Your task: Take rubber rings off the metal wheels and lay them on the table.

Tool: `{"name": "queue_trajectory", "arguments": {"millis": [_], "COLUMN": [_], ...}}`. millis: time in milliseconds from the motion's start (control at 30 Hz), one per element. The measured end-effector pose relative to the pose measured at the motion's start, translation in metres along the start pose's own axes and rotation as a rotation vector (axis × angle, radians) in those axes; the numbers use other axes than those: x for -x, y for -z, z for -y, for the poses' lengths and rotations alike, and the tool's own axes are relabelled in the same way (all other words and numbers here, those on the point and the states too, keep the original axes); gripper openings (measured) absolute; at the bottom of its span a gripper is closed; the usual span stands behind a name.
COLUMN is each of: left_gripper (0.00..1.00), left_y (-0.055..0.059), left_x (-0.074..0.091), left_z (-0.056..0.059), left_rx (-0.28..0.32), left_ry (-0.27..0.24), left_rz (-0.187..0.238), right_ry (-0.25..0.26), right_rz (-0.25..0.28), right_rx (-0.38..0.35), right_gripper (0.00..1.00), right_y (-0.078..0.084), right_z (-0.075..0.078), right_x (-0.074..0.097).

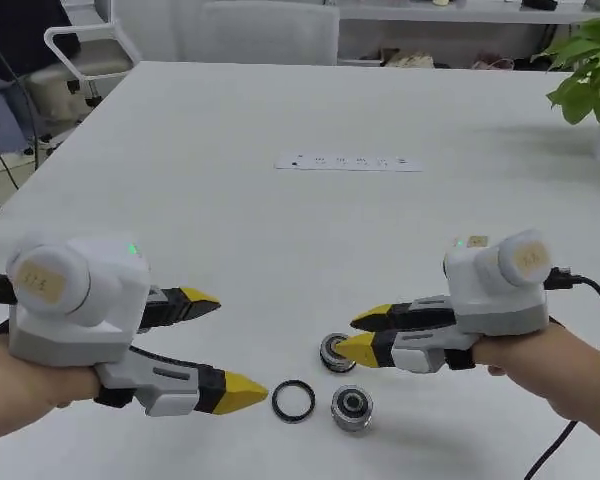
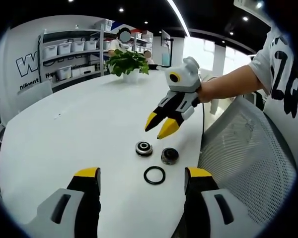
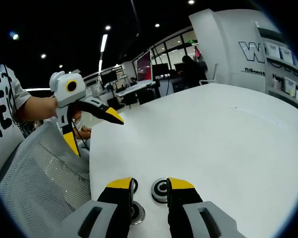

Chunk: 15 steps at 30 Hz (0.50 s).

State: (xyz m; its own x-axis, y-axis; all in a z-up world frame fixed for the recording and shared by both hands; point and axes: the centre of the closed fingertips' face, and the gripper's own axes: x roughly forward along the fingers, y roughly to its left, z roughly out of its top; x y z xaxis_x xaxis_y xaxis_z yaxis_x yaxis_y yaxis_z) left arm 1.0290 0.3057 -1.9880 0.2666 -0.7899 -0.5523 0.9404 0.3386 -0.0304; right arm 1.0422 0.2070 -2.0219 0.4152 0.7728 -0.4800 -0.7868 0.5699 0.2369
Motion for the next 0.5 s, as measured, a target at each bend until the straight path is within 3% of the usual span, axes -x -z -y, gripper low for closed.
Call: {"name": "queue_trajectory", "arguments": {"millis": [300,500], "left_gripper": [0.62,0.61], "left_y": [-0.003,-0.004], "left_x": [-0.009,-0.016], "left_z": [-0.010,-0.012], "left_rx": [0.040,0.033], "left_ry": [0.004,0.010], "left_rz": [0.014,0.005], "right_ry": [0.058,0.076], "right_rz": [0.028,0.029], "right_rx": [-0.011,-0.010], "right_gripper": [0.27,0.28], "right_y": [0.003,0.007], "right_z": [0.018,0.025], "right_x": [0.010,0.011]}}
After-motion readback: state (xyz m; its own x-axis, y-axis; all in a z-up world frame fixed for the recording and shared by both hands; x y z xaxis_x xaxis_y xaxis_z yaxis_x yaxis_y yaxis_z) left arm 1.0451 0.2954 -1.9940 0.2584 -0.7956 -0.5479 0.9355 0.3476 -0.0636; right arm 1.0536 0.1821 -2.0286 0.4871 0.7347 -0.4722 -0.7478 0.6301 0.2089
